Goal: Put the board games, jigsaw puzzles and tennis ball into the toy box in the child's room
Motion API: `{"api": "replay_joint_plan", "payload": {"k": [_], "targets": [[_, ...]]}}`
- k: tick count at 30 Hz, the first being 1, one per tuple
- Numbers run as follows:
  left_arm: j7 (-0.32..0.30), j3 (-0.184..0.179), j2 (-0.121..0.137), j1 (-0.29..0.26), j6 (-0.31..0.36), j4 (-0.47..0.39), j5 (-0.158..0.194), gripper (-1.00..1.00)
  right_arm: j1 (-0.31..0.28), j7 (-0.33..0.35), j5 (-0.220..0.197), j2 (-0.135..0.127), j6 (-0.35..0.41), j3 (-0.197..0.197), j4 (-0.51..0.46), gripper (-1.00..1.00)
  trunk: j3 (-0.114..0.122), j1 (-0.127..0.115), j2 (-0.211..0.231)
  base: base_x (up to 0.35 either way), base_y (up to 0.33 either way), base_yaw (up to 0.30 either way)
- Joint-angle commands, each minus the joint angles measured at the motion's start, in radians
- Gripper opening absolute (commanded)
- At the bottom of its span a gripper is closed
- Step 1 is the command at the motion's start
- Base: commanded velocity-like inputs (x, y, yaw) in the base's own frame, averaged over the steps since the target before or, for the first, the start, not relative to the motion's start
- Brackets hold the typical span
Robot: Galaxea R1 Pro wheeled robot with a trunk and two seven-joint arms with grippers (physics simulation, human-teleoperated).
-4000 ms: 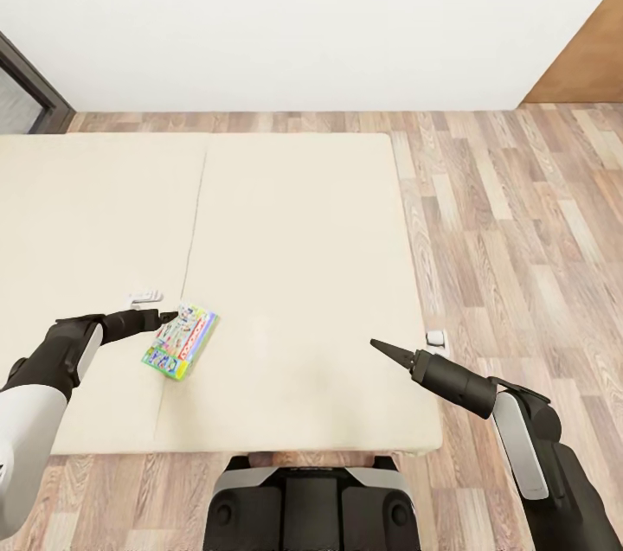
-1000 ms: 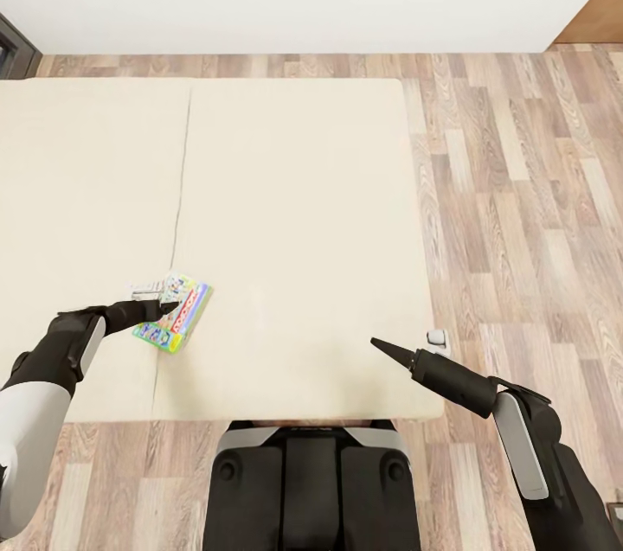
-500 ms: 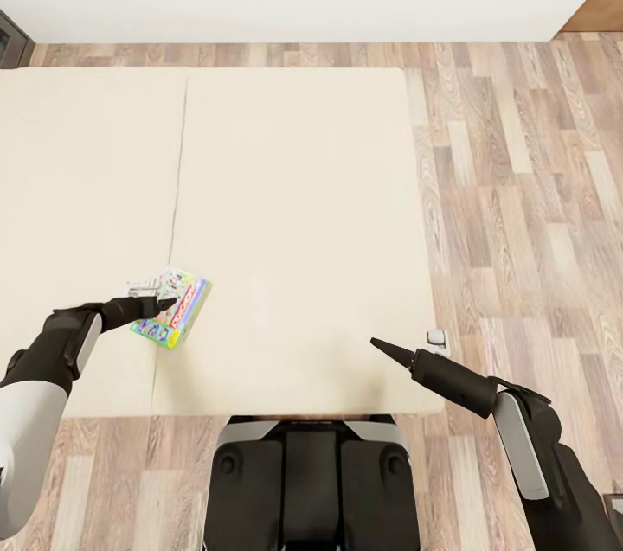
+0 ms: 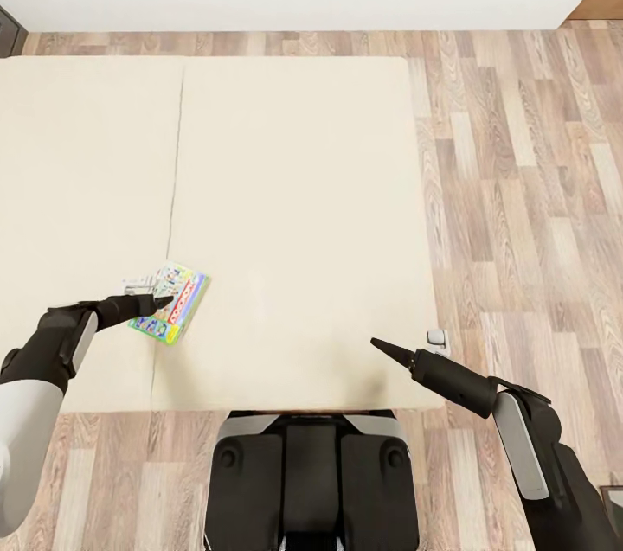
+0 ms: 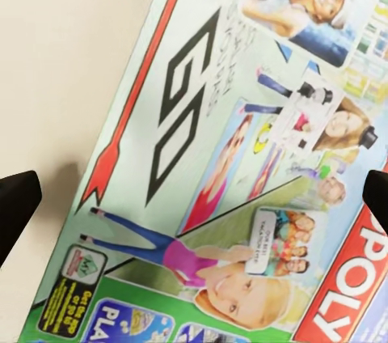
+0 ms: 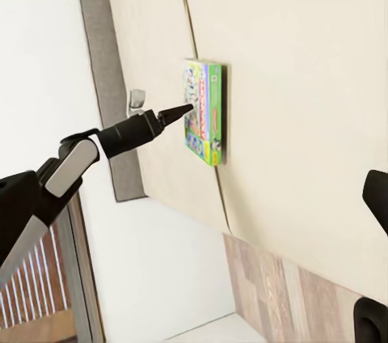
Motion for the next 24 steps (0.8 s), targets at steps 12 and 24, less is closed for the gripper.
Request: {"api": "replay_joint_plan", "payload": {"k": [12, 24], "targets": [[-0.04, 0.004, 0.022, -0.01, 0.005, -0.002, -0.005, 1.0, 0.0, 0.002, -0.001, 0.0, 0.005, -0.001, 0.0, 1.0, -0.021, 0.001, -0.002, 0.0, 0.0, 0.0], [-0.066, 0.003, 0.029, -0.011, 0.004, -0.001, -0.009, 1.0, 0.0, 0.001, -0.001, 0.0, -0.001, 0.0, 0.002, 1.0, -0.031, 0.001, -0.002, 0.0, 0.0, 0.0]]}}
